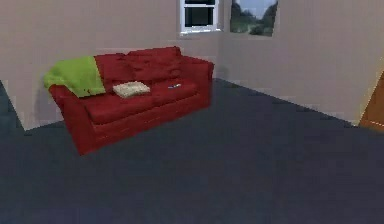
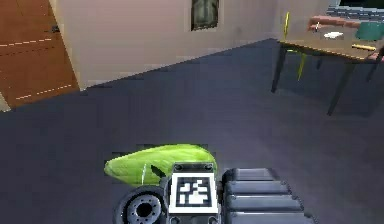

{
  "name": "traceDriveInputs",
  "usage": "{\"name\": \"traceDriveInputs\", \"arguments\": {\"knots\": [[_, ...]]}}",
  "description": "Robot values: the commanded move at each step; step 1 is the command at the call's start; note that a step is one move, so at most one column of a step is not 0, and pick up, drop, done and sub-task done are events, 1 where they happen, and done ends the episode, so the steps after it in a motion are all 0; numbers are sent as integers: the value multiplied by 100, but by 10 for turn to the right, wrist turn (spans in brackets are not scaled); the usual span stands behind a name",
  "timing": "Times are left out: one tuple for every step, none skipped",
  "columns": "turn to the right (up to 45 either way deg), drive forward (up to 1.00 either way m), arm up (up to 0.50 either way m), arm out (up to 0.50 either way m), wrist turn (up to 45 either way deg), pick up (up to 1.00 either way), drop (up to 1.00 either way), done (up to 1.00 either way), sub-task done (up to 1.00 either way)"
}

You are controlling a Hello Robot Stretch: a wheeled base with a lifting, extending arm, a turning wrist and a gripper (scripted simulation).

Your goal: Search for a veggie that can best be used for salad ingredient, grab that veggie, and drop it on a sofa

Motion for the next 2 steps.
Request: {"name": "traceDriveInputs", "arguments": {"knots": [[0,100,0,0,0,0,0,0,0],[0,90,0,0,0,0,0,0,0]]}}
